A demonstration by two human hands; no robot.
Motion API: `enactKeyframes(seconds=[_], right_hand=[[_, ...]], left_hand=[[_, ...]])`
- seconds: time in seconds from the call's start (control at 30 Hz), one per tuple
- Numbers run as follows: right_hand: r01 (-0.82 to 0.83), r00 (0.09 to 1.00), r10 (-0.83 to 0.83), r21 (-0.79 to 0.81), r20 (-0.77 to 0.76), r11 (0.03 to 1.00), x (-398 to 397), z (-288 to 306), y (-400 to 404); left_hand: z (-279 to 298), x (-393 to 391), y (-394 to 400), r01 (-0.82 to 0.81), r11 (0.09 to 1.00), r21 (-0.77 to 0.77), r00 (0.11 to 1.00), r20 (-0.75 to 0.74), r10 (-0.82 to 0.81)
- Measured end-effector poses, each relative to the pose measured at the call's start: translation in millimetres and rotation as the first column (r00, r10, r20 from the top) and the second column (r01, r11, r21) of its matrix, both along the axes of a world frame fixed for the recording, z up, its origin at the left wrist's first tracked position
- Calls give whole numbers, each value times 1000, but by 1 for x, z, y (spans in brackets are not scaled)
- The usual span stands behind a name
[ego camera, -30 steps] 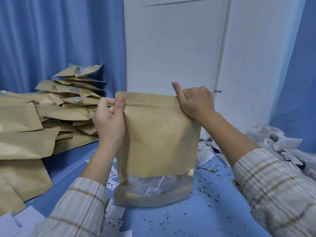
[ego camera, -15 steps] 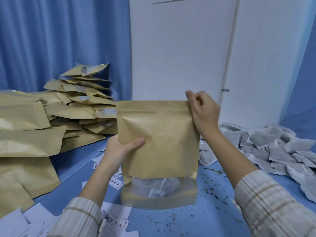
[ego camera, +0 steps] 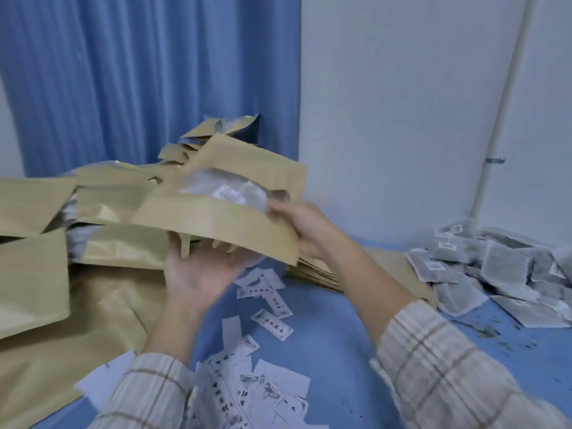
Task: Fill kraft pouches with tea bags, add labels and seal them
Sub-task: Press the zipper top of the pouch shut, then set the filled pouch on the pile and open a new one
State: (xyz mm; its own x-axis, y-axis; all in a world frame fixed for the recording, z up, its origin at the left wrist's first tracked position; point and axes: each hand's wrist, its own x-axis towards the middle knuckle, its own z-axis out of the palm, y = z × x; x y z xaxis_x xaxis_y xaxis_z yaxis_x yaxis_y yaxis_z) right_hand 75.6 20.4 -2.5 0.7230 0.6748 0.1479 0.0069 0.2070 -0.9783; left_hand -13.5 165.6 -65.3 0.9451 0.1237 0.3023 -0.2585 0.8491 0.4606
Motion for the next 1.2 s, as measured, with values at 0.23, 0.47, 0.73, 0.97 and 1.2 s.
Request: enactKeyframes(seconds=[0.23,0.47,0.73,0.97,1.2], right_hand=[[206,973,-162,-302,167,931,-4,-3,146],[779,618,79,-623,782,77,110,-148,-26],[795,573,247,-603,782,66,135,-167,-96],[895,-164,59,123,985,430,89,-157,-83],[459,750,-302,-134,589,878,42,-100,-78]], left_hand=[[-12,18,23,-267,963,43,913,-310,267],[-51,79,-34,-45,911,409,739,-600,306],[-80,125,-105,86,909,407,726,-651,223],[-66,132,-141,37,906,422,854,-483,191],[-38,107,-112,-476,245,845,587,97,804]])
